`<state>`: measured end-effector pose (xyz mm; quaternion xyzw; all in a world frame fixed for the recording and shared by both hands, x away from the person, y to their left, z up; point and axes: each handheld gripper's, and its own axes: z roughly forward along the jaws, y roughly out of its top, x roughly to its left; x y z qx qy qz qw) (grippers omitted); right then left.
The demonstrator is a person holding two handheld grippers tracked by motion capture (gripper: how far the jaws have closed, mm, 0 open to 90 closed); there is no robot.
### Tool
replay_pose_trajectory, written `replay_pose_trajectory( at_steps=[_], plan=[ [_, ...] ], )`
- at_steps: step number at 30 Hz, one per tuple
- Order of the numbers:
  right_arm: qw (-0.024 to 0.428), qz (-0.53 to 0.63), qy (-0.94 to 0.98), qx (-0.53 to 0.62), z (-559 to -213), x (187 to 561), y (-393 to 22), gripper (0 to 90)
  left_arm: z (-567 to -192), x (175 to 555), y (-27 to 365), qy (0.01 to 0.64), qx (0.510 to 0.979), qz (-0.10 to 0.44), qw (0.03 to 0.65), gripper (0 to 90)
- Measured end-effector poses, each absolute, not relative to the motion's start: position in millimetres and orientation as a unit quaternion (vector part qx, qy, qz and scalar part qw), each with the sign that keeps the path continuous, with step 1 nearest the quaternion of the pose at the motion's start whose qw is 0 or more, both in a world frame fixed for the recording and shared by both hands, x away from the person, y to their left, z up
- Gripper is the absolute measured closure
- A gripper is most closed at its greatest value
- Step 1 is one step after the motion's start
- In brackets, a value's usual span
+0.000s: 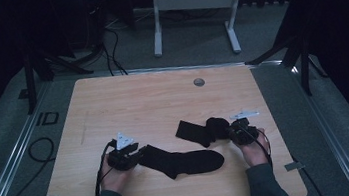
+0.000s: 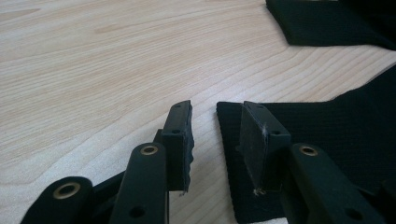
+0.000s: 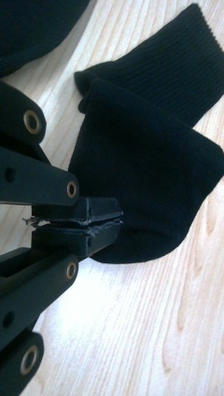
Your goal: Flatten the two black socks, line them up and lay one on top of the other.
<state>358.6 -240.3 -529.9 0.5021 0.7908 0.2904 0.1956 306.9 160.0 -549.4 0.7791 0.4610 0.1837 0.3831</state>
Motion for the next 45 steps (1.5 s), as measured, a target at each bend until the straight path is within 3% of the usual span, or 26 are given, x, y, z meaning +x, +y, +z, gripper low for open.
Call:
replay_pose_trajectory(
  at_steps=[23,31,34,45],
  plan=[
    [0.226,0.246,0.789,0.516,-531.0,356.6,-256.3,84.0,-548.9,306.4,159.7,0.46,0.779,0.187,0.383,64.0],
    [0.227,0.276,0.788,0.501,-521.9,355.6,-255.3,72.5,-549.1,307.0,161.3,0.464,0.777,0.185,0.383,63.4],
    [0.214,0.296,0.805,0.467,-517.6,356.6,-238.6,63.2,-549.1,307.1,161.6,0.464,0.776,0.185,0.384,63.4],
    [0.182,0.292,0.86,0.377,-523.1,371.1,-182.6,53.7,-549.7,307.4,161.0,0.465,0.776,0.18,0.386,62.4]
  ],
)
